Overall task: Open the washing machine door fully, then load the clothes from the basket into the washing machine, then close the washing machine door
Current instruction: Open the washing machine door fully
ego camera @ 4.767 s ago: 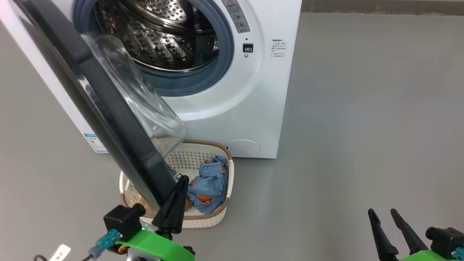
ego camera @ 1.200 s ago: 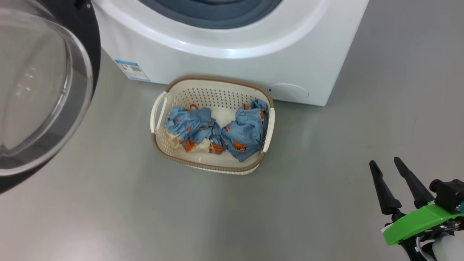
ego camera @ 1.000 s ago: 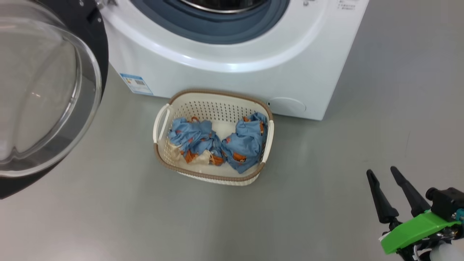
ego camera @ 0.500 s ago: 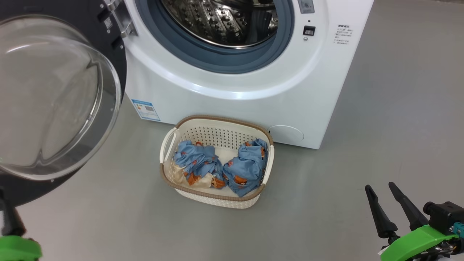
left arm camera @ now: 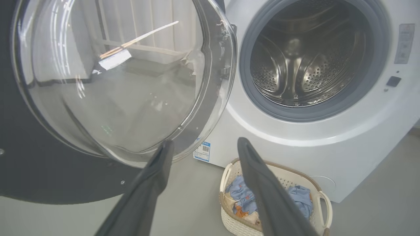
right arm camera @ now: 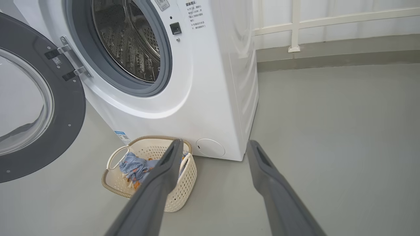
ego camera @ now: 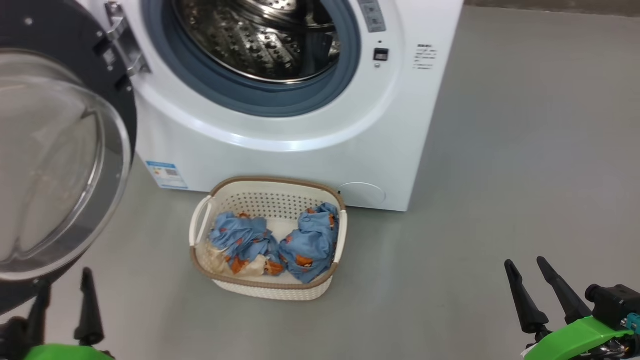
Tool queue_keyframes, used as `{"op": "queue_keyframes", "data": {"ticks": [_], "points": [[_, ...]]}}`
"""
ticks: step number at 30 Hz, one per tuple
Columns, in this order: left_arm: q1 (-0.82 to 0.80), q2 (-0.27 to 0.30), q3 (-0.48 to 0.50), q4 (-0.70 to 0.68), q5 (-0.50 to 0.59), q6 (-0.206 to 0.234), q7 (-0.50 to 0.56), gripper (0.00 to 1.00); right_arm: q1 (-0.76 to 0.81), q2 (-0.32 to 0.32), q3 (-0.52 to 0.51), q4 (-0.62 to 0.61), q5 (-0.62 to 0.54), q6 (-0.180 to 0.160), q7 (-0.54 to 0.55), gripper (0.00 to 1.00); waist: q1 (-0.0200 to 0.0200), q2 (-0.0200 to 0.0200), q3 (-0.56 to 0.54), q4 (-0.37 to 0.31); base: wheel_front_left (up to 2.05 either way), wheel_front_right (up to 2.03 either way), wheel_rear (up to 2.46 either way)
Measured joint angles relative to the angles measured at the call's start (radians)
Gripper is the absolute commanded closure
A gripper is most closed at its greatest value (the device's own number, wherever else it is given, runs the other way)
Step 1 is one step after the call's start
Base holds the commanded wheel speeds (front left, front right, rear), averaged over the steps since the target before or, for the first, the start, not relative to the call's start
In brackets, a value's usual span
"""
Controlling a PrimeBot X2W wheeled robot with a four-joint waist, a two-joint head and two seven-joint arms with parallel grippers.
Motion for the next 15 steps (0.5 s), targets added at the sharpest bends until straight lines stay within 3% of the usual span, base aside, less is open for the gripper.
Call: {"op": "queue_keyframes", "data": {"ticks": [15], "points": [[0.023,0.029,-0.163,-0.007,-0.076,0.000,0.000,0.00,0.009,0.010,-0.020,-0.007,0.000,0.000,0.000,0.00,0.0000,-0.0001,-0.013,-0.169,0.00,0.00,0.00]]}}
